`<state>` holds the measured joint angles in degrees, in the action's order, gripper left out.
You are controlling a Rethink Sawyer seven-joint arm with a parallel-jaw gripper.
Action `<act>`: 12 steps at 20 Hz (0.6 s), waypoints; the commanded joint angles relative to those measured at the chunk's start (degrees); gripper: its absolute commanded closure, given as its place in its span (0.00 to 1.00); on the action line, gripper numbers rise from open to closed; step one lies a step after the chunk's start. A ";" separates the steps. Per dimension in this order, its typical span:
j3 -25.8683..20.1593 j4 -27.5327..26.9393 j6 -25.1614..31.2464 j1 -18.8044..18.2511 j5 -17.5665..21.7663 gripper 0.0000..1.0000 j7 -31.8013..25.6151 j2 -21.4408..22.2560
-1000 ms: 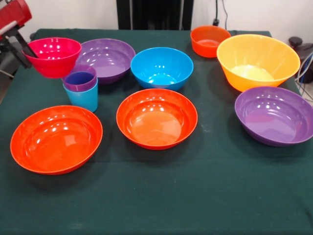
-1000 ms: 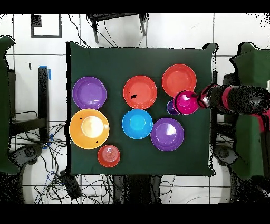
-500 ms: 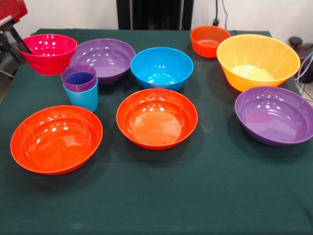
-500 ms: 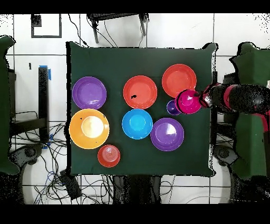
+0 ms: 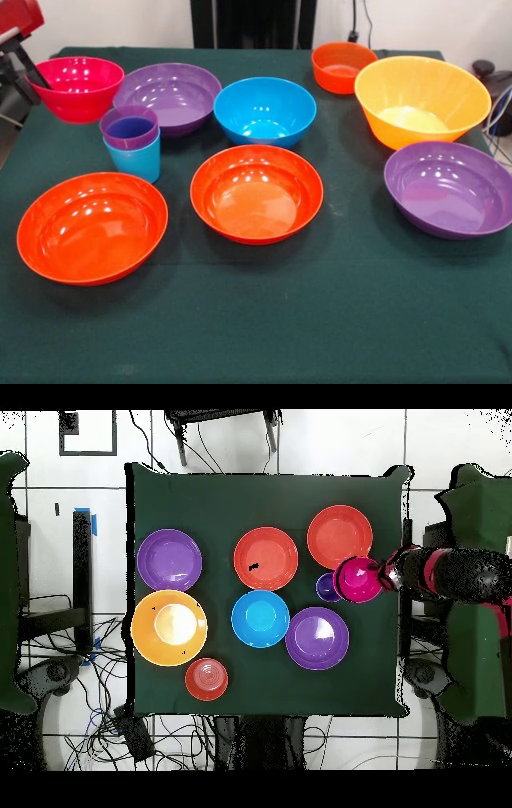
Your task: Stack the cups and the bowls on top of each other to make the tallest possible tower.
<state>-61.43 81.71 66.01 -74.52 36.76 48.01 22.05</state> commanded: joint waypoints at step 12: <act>6.13 7.90 -5.71 -0.18 3.63 1.00 -5.91 -1.21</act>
<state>-60.85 85.42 63.99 -75.72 36.76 48.01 21.98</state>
